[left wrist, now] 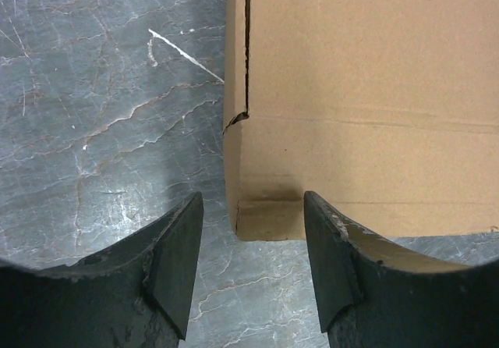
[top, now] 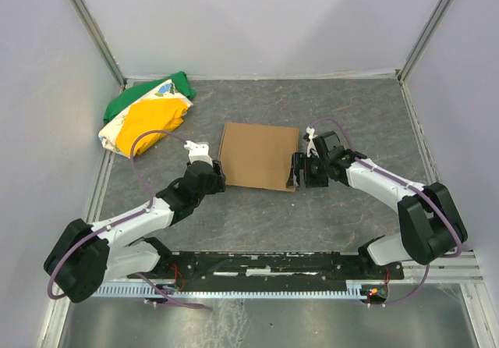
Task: Fold the paper box
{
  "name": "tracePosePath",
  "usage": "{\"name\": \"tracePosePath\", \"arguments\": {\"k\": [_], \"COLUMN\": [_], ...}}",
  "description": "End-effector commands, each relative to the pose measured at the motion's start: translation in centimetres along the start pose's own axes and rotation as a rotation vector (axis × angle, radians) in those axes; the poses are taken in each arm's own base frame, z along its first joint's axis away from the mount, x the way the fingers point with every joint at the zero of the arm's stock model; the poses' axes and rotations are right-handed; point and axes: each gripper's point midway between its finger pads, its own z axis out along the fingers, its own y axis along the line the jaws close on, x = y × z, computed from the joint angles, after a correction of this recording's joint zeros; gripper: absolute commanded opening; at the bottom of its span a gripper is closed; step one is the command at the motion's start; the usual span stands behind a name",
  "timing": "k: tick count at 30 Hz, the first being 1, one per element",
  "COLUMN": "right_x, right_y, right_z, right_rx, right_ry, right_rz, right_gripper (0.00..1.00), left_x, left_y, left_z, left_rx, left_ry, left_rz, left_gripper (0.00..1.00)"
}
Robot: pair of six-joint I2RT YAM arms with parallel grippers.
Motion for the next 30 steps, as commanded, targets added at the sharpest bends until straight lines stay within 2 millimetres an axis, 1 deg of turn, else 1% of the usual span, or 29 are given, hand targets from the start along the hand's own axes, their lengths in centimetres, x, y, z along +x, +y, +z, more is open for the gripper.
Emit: {"name": "tracePosePath", "arguments": {"k": [1,6,16,20,30], "right_x": [-2.1,-2.0,-2.0,-2.0,-1.7], "right_y": [1.0,1.1,0.9,0.9,2.2], "right_z": [-0.1,-0.1,0.0,0.0,0.1], "right_rx": [-0.021,-0.024,-0.015,-0.020,-0.084], "right_ry": [-0.056,-0.055,-0.055,-0.052,-0.037], "right_rz": [-0.026,-0.027,-0.029,-0.030,-0.040], "right_gripper": [0.82,0.82,0.82,0.82,0.82], "left_x": [-1.9,-1.6,-0.4,-0.4,-1.4], "left_y": [-1.2,-1.2,-1.0,-1.2,-2.8], "left_z": [0.3,0.8,1.7,1.7,0.7], "left_rx": [0.038,0.038,0.027,0.031,0.097], "left_ry": [-0.067,-0.067,-0.034,-0.035,-0.017], "left_rz": [0.015,0.017,0.026,0.011,-0.029], "left_gripper": [0.61,0.60,0.60,0.59,0.58]}}
